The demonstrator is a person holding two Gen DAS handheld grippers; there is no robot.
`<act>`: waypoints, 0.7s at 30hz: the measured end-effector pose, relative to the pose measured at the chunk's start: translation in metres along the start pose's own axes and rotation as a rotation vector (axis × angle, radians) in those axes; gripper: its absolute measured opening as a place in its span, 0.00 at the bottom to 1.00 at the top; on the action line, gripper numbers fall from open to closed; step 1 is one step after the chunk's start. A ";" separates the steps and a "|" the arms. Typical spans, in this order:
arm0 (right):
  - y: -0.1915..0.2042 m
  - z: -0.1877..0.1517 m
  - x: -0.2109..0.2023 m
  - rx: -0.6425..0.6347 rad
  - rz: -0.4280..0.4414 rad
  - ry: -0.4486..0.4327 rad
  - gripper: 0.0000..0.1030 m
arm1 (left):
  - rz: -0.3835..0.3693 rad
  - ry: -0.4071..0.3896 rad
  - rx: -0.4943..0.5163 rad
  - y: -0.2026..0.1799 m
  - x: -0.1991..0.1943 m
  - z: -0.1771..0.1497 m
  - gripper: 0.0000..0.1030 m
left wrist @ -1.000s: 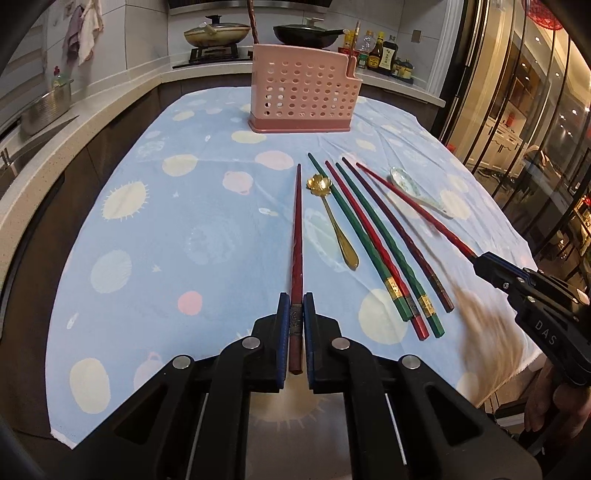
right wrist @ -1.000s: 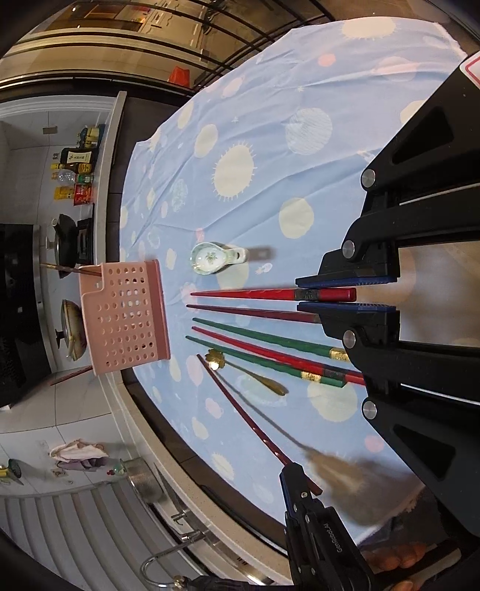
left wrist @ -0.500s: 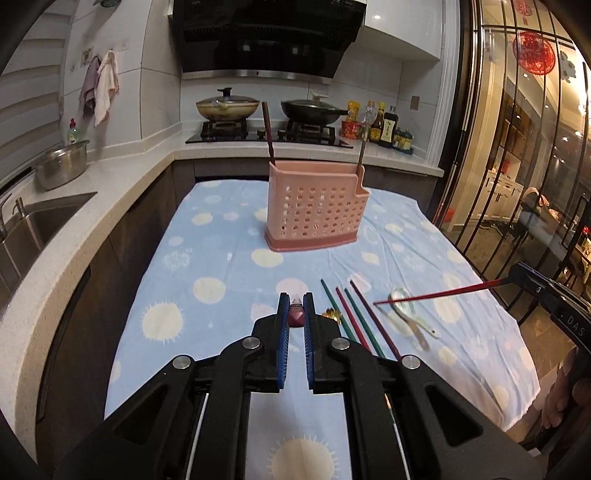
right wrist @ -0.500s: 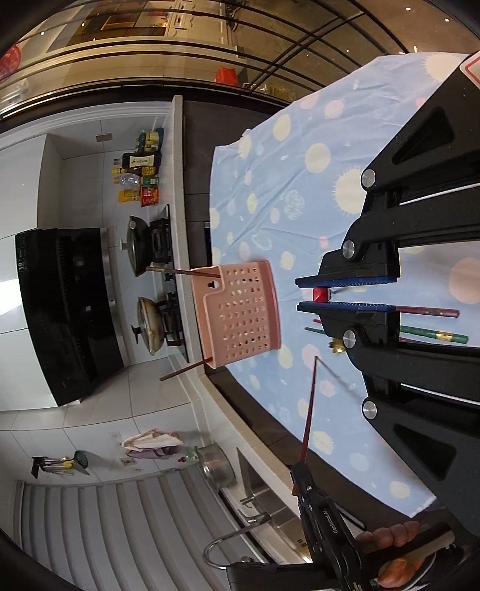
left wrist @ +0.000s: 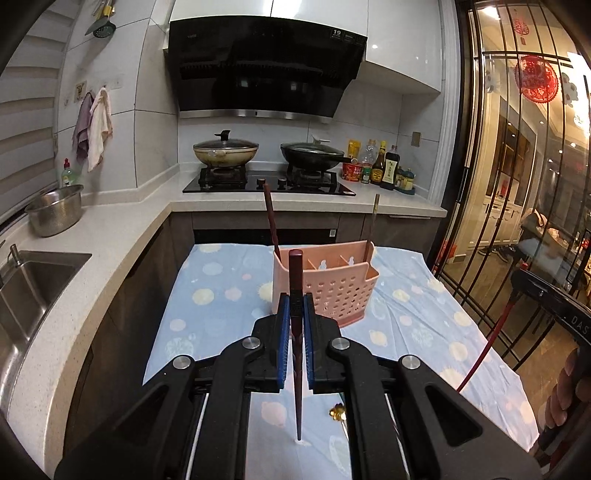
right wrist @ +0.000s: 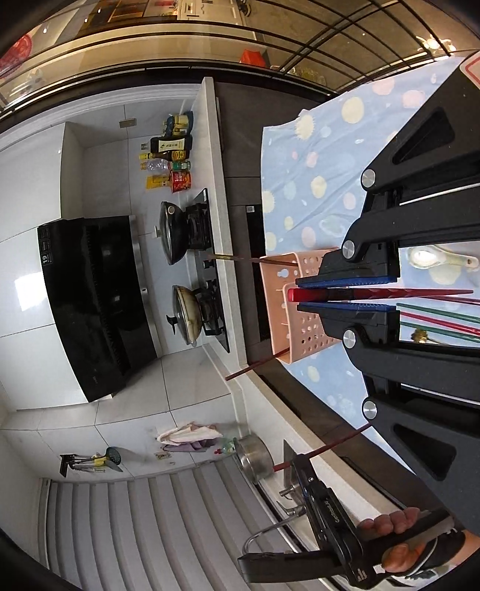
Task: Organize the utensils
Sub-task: 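Carry both chopsticks up and release them into the pink holder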
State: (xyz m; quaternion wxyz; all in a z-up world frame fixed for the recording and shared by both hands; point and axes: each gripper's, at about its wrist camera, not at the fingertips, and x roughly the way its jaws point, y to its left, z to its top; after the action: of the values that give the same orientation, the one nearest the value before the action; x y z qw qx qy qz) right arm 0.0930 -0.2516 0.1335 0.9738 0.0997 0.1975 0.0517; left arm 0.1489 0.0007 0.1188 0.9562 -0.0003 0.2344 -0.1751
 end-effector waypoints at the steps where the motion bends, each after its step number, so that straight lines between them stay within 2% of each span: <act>1: 0.000 0.006 0.003 -0.002 0.005 -0.007 0.07 | -0.003 -0.011 0.004 -0.001 0.000 0.006 0.07; 13: 0.012 0.126 0.056 -0.050 0.006 -0.155 0.07 | -0.027 -0.172 0.025 -0.005 0.023 0.116 0.07; 16: 0.014 0.150 0.079 -0.041 0.010 -0.170 0.07 | -0.030 -0.184 0.018 -0.004 0.039 0.138 0.07; 21: 0.021 0.170 0.115 -0.034 0.012 -0.182 0.07 | -0.035 -0.176 0.009 -0.009 0.071 0.161 0.07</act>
State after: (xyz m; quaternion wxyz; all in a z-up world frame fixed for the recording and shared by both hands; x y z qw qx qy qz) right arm 0.2648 -0.2451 0.2485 0.9890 0.0887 0.1069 0.0517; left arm 0.2772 -0.0446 0.2311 0.9699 -0.0155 0.1487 -0.1921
